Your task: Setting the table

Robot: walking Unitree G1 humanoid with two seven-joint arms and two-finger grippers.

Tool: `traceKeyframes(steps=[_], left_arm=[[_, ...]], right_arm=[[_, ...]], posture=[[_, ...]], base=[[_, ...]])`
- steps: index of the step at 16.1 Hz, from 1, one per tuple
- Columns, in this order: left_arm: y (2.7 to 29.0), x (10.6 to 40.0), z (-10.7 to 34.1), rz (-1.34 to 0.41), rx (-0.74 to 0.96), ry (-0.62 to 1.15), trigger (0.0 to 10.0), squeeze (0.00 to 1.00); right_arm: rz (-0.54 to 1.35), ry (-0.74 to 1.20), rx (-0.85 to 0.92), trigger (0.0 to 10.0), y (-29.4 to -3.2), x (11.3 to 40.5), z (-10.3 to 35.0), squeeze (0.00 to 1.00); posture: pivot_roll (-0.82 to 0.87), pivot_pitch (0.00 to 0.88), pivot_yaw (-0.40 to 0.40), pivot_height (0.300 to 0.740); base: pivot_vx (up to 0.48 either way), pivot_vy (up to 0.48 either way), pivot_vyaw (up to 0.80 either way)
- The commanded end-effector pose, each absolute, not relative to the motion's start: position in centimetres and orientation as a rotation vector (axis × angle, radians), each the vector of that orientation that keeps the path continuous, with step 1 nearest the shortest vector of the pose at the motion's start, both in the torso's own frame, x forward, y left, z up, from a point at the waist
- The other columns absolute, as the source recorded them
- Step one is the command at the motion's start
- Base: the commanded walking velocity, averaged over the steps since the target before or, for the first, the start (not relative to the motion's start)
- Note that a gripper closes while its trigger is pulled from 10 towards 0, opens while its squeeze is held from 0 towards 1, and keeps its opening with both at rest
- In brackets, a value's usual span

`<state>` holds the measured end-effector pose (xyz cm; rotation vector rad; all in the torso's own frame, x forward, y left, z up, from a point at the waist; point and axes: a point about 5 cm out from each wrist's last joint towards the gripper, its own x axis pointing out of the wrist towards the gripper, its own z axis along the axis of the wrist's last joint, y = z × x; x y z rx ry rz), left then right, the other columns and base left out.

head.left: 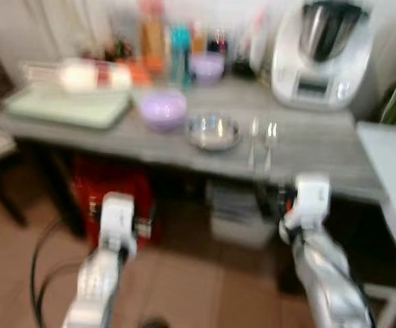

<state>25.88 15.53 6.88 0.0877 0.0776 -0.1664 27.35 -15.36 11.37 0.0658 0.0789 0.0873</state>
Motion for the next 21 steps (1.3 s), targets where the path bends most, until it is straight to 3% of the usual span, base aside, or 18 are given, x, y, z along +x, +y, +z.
traceKeyframes(steps=[1, 7, 13, 21], left_arm=[[15.3, 26.7, 8.0, -0.185, 0.105, 0.033, 10.0, 0.00], [15.2, 26.7, 8.1, -0.204, 0.115, 0.019, 10.0, 0.00], [17.2, 26.6, 8.1, -0.091, 0.145, -0.007, 10.0, 0.00], [13.8, 28.7, 8.1, -0.274, 0.060, 0.002, 10.0, 0.00]], right_arm=[[0.081, 0.068, 0.068, 10.0, -15.4, 27.6, 11.6, 0.00], [0.084, 0.061, 0.051, 10.0, -15.3, 27.6, 11.6, 0.00], [-0.072, -0.024, -0.122, 10.0, -18.1, 25.6, 11.8, 0.00], [-0.200, -0.022, -0.137, 10.0, -20.2, 22.4, 11.5, 0.00]], posture=[[0.06, 0.000, -0.023, 0.740], [0.06, 0.000, -0.025, 0.740], [0.07, 0.000, -0.033, 0.740], [-0.08, 0.000, 0.026, 0.740]], base=[[-0.326, 0.000, 0.00], [-0.299, 0.000, 0.00], [0.000, 0.000, 0.00], [0.000, 0.000, 0.00]])
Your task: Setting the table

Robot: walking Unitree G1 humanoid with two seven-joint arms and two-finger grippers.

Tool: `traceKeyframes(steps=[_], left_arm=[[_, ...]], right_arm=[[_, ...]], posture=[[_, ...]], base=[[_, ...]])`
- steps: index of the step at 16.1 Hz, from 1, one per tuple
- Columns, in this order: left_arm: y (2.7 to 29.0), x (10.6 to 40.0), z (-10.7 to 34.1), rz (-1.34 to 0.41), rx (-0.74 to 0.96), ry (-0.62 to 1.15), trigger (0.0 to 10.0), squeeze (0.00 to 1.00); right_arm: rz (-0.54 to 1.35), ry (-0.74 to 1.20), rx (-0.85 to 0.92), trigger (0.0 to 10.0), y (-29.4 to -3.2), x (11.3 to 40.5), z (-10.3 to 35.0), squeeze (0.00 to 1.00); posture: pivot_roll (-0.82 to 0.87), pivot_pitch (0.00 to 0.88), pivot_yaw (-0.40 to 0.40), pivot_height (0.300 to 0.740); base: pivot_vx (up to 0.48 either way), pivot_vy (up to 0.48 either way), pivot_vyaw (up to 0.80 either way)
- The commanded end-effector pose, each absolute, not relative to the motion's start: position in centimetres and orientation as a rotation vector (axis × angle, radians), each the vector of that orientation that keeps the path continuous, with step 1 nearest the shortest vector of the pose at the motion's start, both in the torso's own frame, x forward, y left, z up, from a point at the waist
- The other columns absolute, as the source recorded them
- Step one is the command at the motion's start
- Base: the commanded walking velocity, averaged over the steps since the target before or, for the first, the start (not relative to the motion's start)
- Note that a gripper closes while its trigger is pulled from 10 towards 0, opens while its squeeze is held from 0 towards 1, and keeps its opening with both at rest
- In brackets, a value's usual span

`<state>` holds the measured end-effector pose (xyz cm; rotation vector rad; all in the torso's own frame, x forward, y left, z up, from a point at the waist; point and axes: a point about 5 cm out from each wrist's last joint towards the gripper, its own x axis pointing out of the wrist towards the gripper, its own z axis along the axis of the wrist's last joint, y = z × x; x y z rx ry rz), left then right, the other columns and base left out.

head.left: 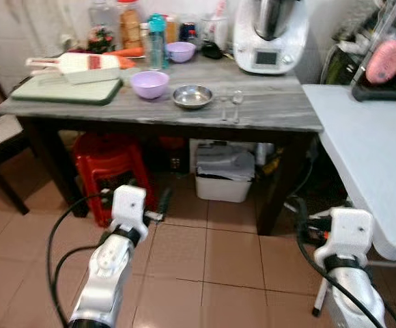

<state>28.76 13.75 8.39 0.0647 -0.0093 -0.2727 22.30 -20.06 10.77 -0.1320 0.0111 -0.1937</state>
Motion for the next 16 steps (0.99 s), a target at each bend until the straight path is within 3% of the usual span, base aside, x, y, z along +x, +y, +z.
traceKeyframes(steps=[1, 5, 12, 16], left_arm=[[13.5, 29.0, 8.4, -0.305, 0.065, -0.005, 10.0, 0.00], [12.6, 27.9, 7.5, -0.354, 0.065, 0.014, 10.0, 0.00], [13.1, 27.8, 7.8, -0.308, 0.054, -0.007, 10.0, 0.00], [13.4, 28.3, 8.1, -0.287, 0.048, -0.010, 10.0, 0.00]], right_arm=[[-0.225, -0.020, -0.128, 10.0, -20.2, 22.0, 11.5, 0.00], [-0.226, -0.007, -0.112, 10.0, -19.6, 21.7, 11.3, 0.00], [-0.124, -0.037, -0.089, 10.0, -18.3, 25.5, 11.8, 0.00], [-0.113, -0.041, -0.065, 10.0, -18.0, 26.3, 11.9, 0.00]], posture=[[-0.10, 0.000, 0.044, 0.740], [-0.13, 0.000, 0.074, 0.740], [-0.02, 0.000, -0.001, 0.740], [-0.01, 0.000, 0.011, 0.740]], base=[[0.000, 0.000, 0.00], [0.000, 0.000, 0.00], [0.000, 0.000, 0.00], [0.000, -0.210, 0.00]])
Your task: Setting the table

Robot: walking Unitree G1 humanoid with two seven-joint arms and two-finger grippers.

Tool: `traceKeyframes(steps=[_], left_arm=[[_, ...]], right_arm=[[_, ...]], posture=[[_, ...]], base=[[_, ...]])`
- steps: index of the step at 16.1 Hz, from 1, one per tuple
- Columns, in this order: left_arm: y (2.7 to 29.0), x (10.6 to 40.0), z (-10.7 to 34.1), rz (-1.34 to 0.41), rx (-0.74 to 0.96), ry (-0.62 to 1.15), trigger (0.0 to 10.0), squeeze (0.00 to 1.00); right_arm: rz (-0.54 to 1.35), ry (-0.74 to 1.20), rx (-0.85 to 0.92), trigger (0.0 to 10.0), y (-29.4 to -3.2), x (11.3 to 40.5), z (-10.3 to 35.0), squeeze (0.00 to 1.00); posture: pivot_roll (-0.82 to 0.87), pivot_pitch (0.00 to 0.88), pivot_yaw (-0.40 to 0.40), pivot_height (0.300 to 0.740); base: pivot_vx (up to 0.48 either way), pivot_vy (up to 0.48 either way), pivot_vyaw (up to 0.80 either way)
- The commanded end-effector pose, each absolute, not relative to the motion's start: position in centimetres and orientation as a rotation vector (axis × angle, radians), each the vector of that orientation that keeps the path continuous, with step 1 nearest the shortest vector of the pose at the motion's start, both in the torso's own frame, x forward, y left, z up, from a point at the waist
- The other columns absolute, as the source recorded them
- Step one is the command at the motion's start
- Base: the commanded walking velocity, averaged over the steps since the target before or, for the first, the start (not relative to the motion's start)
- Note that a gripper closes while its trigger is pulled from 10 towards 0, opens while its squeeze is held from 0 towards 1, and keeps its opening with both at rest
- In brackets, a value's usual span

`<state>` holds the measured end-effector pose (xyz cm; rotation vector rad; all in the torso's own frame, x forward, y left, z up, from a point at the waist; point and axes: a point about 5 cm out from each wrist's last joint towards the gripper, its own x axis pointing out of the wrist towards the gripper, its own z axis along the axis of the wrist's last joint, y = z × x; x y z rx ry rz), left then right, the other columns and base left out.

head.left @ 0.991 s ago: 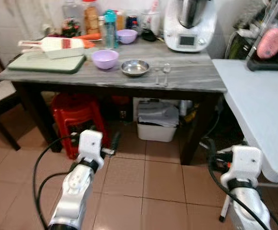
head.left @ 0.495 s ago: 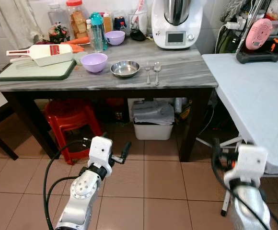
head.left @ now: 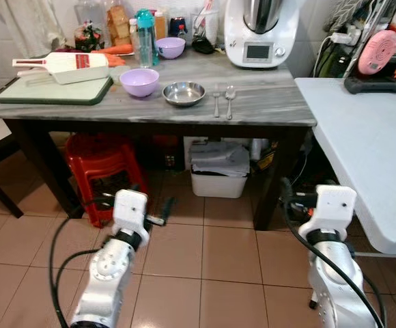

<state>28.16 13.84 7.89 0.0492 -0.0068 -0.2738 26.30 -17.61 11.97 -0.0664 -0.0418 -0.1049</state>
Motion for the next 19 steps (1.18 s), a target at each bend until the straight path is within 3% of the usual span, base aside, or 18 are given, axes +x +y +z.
traceKeyframes(steps=[1, 17, 19], left_arm=[[13.1, 28.3, 8.1, -0.304, 0.053, -0.010, 10.0, 0.00], [11.9, 29.2, 8.0, -0.347, 0.036, -0.009, 10.0, 0.00], [11.8, 29.2, 8.1, -0.351, 0.036, -0.010, 10.0, 0.00]], right_arm=[[-0.117, -0.041, -0.063, 10.0, -18.0, 26.3, 11.8, 0.00], [-0.134, -0.054, -0.090, 10.0, -18.3, 26.7, 12.0, 0.00], [-0.142, -0.053, -0.085, 10.0, -18.3, 26.7, 11.9, 0.00]], posture=[[-0.02, 0.000, 0.021, 0.740], [-0.06, 0.000, 0.031, 0.740], [-0.06, 0.000, 0.038, 0.740]], base=[[0.000, -0.296, 0.00], [0.000, -0.297, 0.00], [0.000, -0.298, 0.57]])
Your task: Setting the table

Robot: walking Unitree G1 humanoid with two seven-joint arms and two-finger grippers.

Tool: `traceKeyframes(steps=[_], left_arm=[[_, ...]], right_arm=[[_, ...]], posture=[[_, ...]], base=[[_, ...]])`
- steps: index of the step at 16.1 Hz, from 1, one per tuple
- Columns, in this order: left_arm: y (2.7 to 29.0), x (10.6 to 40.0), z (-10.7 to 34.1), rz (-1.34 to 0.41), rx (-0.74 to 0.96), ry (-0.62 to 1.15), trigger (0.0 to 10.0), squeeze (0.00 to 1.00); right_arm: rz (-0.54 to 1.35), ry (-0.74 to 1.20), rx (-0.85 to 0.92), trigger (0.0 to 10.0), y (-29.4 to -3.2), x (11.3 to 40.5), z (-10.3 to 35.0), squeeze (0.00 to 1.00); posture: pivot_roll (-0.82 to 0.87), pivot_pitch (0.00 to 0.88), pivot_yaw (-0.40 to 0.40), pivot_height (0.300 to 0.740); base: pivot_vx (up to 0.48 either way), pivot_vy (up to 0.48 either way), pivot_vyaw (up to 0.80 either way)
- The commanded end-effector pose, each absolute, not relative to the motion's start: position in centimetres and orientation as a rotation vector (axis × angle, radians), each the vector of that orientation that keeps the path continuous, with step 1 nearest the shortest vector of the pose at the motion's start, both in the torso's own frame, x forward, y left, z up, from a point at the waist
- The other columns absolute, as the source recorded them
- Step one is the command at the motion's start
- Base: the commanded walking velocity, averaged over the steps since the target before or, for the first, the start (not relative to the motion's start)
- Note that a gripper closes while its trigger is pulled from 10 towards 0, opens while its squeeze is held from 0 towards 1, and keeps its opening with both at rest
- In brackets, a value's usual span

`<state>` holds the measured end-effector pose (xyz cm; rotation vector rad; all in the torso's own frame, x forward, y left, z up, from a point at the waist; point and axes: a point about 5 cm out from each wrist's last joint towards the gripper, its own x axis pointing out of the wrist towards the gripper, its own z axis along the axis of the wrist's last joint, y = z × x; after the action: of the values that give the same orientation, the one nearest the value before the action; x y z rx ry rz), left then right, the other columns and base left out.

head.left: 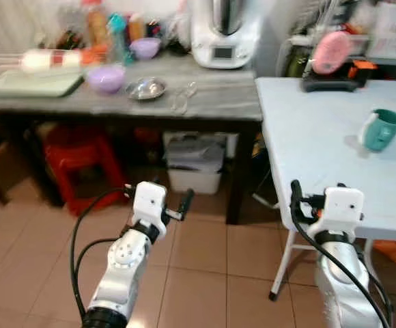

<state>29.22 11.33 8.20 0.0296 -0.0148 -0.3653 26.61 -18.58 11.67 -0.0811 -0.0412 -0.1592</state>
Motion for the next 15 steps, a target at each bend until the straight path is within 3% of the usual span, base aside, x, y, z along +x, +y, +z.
traceKeyframes(steps=[1, 15], left_arm=[[11.83, 29.23, 8.06, -0.353, 0.037, -0.009, 10.0, 0.00], [11.18, 29.28, 7.89, -0.378, 0.031, -0.006, 10.0, 0.00]], right_arm=[[-0.145, -0.050, -0.084, 10.0, -18.26, 26.71, 11.87, 0.00], [-0.165, -0.047, -0.081, 10.0, -18.64, 26.59, 11.83, 0.00]], posture=[[-0.06, 0.000, 0.038, 0.740], [-0.08, 0.000, 0.043, 0.740]], base=[[0.000, -0.300, 0.60], [0.000, -0.292, 0.07]])
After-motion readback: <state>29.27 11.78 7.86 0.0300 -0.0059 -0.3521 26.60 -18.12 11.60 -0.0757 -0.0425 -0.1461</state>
